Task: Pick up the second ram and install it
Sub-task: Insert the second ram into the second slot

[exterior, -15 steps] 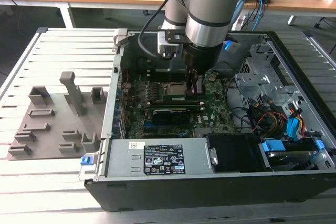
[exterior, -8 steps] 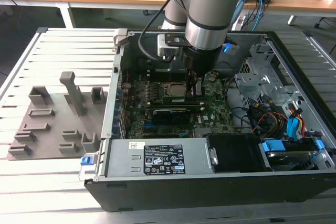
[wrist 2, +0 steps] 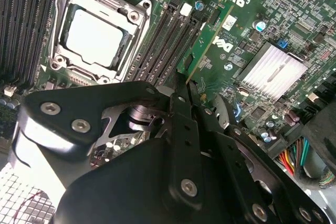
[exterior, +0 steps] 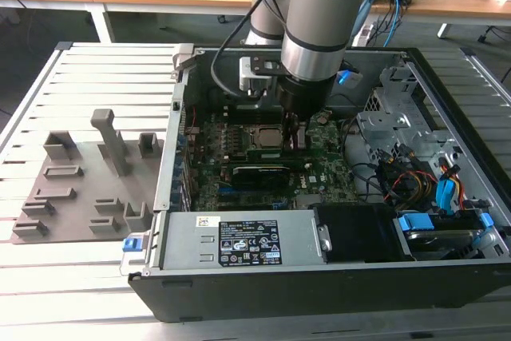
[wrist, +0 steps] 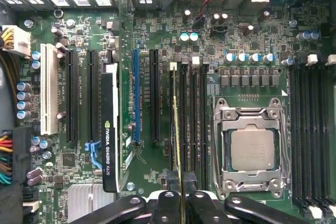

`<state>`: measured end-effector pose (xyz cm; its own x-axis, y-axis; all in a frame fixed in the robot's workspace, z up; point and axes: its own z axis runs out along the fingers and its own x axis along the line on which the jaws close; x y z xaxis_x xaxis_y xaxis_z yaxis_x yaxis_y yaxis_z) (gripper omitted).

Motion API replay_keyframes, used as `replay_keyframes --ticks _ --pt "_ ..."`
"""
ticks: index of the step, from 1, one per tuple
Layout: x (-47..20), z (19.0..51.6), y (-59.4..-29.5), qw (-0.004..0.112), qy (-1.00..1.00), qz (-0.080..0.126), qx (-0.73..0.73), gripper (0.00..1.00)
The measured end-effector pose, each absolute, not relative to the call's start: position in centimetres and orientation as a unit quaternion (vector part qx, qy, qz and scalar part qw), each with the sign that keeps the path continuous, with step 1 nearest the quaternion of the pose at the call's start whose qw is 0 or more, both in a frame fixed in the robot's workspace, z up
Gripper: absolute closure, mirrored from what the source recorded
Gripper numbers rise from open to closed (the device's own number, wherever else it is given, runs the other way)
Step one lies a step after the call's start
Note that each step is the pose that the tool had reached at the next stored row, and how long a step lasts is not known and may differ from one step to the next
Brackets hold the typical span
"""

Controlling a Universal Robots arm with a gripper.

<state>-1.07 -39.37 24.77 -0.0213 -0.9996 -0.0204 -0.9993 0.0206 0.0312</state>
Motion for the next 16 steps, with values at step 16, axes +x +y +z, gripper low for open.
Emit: replay_keyframes --ticks 16 --pt "-1.1 29.2 -39.4 0.003 -0.714 -0.019 0.700 0.87"
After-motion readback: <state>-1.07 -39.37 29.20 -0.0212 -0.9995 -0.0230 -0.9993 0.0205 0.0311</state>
